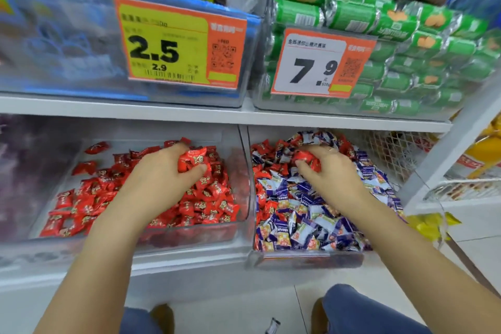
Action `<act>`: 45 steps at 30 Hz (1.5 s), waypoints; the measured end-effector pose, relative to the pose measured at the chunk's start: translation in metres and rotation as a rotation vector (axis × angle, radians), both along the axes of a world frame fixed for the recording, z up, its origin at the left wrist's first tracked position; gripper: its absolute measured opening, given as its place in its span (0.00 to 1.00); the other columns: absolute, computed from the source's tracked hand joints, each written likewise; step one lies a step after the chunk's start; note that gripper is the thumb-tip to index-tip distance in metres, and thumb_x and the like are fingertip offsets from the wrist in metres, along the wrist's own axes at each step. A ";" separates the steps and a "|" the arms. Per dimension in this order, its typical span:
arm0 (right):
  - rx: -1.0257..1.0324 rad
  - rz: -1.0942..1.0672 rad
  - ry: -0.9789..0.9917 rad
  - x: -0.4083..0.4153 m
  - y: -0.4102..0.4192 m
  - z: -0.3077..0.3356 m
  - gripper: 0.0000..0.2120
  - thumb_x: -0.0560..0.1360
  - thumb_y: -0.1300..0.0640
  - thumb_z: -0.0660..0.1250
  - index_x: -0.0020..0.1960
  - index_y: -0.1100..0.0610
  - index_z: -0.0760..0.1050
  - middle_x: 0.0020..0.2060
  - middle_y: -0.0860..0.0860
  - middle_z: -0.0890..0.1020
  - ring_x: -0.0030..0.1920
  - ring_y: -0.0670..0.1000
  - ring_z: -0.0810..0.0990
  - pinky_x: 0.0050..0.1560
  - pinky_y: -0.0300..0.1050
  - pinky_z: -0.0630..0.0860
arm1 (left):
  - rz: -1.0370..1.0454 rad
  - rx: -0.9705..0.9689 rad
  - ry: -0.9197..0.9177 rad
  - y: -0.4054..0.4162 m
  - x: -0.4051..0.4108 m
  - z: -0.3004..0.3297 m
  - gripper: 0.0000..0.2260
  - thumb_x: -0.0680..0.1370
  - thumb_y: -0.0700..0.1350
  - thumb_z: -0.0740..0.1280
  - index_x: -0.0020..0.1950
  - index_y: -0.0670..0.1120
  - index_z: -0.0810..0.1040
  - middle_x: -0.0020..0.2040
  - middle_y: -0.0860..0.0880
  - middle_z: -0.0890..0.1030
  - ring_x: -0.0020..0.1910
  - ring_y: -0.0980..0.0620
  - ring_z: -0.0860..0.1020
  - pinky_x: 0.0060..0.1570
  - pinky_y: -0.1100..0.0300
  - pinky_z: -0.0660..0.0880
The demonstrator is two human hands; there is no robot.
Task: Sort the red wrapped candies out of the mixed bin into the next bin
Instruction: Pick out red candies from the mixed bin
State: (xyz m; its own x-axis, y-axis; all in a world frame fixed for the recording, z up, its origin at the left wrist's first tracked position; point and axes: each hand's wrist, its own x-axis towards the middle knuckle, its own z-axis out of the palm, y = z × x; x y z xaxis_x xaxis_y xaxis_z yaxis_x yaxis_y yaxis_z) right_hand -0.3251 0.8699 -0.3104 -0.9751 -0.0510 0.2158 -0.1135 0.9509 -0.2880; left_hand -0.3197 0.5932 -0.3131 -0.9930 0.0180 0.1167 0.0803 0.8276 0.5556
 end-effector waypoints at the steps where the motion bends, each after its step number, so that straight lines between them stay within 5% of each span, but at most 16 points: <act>1: -0.058 0.054 0.005 0.013 -0.010 0.006 0.16 0.77 0.50 0.63 0.64 0.53 0.74 0.50 0.51 0.80 0.48 0.50 0.77 0.47 0.41 0.70 | 0.002 0.021 -0.029 -0.006 0.000 -0.001 0.26 0.76 0.58 0.65 0.69 0.46 0.70 0.45 0.47 0.79 0.50 0.45 0.77 0.45 0.58 0.66; 4: -0.132 0.189 0.011 0.036 -0.053 0.018 0.17 0.76 0.51 0.64 0.65 0.50 0.73 0.54 0.47 0.78 0.54 0.46 0.75 0.53 0.37 0.67 | -0.005 0.084 -0.164 -0.026 0.002 -0.007 0.21 0.74 0.56 0.69 0.65 0.49 0.73 0.57 0.47 0.79 0.51 0.46 0.78 0.47 0.60 0.68; 8: -0.128 0.280 -0.064 0.024 -0.118 0.013 0.21 0.76 0.49 0.63 0.69 0.49 0.69 0.58 0.51 0.76 0.59 0.51 0.75 0.59 0.42 0.68 | -0.032 0.125 -0.221 -0.049 0.001 -0.025 0.13 0.70 0.54 0.73 0.52 0.53 0.76 0.52 0.50 0.79 0.50 0.50 0.77 0.46 0.59 0.70; 12: 0.080 0.388 -0.299 0.009 -0.145 0.006 0.34 0.75 0.40 0.63 0.76 0.44 0.53 0.71 0.52 0.63 0.69 0.54 0.67 0.67 0.48 0.66 | -0.086 0.419 -0.226 -0.068 -0.002 -0.021 0.32 0.65 0.49 0.78 0.67 0.55 0.71 0.61 0.55 0.76 0.59 0.56 0.74 0.60 0.59 0.70; 17: 0.156 0.414 -0.068 0.026 -0.115 0.007 0.20 0.78 0.46 0.61 0.69 0.47 0.70 0.69 0.48 0.69 0.69 0.49 0.65 0.69 0.42 0.59 | 0.025 0.423 -0.164 -0.092 -0.004 -0.023 0.20 0.74 0.39 0.71 0.65 0.50 0.75 0.59 0.50 0.79 0.59 0.51 0.76 0.62 0.52 0.71; 22: -0.103 0.280 0.090 0.059 -0.048 -0.004 0.16 0.77 0.44 0.56 0.56 0.48 0.79 0.55 0.39 0.76 0.59 0.40 0.71 0.60 0.28 0.61 | 0.017 0.410 -0.130 -0.072 -0.002 -0.020 0.10 0.77 0.42 0.67 0.56 0.53 0.77 0.50 0.52 0.82 0.50 0.51 0.80 0.57 0.51 0.75; 25: -0.134 0.135 0.053 0.065 -0.005 -0.016 0.11 0.79 0.49 0.59 0.54 0.48 0.79 0.51 0.39 0.76 0.56 0.42 0.73 0.55 0.33 0.66 | -0.058 0.438 -0.090 -0.023 0.008 -0.011 0.11 0.77 0.48 0.66 0.60 0.53 0.77 0.53 0.52 0.81 0.51 0.52 0.80 0.58 0.56 0.74; 29: -0.004 0.099 -0.038 0.057 0.019 -0.018 0.11 0.78 0.53 0.62 0.58 0.51 0.78 0.55 0.46 0.78 0.59 0.49 0.74 0.57 0.41 0.67 | -0.250 0.350 -0.328 0.053 0.018 -0.010 0.34 0.76 0.58 0.63 0.77 0.46 0.56 0.73 0.47 0.66 0.69 0.50 0.68 0.64 0.62 0.63; 32: 0.164 0.231 -0.133 0.046 0.002 -0.018 0.18 0.79 0.46 0.60 0.66 0.50 0.73 0.65 0.47 0.74 0.66 0.49 0.69 0.65 0.43 0.63 | -0.317 0.324 -0.460 0.071 0.012 -0.018 0.41 0.73 0.54 0.68 0.78 0.45 0.48 0.72 0.44 0.67 0.66 0.48 0.71 0.63 0.55 0.71; 35: 0.287 0.369 -0.172 0.023 -0.027 -0.022 0.26 0.78 0.42 0.59 0.73 0.50 0.64 0.72 0.51 0.65 0.72 0.52 0.61 0.72 0.47 0.56 | -0.365 0.273 -0.470 0.065 0.004 -0.018 0.49 0.62 0.60 0.67 0.78 0.46 0.51 0.71 0.46 0.69 0.65 0.51 0.71 0.62 0.55 0.72; 38: 0.368 0.388 -0.308 -0.011 -0.051 -0.032 0.31 0.76 0.43 0.61 0.75 0.54 0.60 0.76 0.54 0.57 0.76 0.54 0.52 0.75 0.53 0.48 | -0.394 0.237 -0.444 0.063 0.002 -0.018 0.48 0.63 0.61 0.67 0.78 0.45 0.53 0.67 0.48 0.73 0.62 0.54 0.74 0.60 0.56 0.74; 41: 0.567 0.360 -0.480 -0.038 -0.058 -0.046 0.38 0.73 0.37 0.61 0.77 0.52 0.53 0.77 0.55 0.50 0.76 0.56 0.45 0.74 0.60 0.42 | -0.397 0.210 -0.433 0.067 0.006 -0.016 0.42 0.71 0.56 0.68 0.78 0.47 0.51 0.56 0.47 0.79 0.47 0.55 0.79 0.47 0.56 0.79; 45: 0.762 0.369 -0.531 -0.056 -0.064 -0.048 0.38 0.72 0.33 0.59 0.76 0.47 0.53 0.74 0.57 0.59 0.74 0.60 0.57 0.72 0.62 0.52 | -0.394 0.190 -0.398 0.070 0.008 -0.014 0.39 0.74 0.51 0.66 0.78 0.46 0.48 0.55 0.43 0.79 0.42 0.53 0.77 0.44 0.53 0.75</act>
State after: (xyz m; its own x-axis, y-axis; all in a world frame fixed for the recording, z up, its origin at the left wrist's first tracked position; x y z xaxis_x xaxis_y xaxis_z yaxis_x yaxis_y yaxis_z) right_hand -0.3816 0.8056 -0.3580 -0.8308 -0.3140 -0.4596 -0.4726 0.8341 0.2845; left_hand -0.3114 0.6634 -0.3275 -0.8837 0.4098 -0.2264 0.1164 0.6607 0.7415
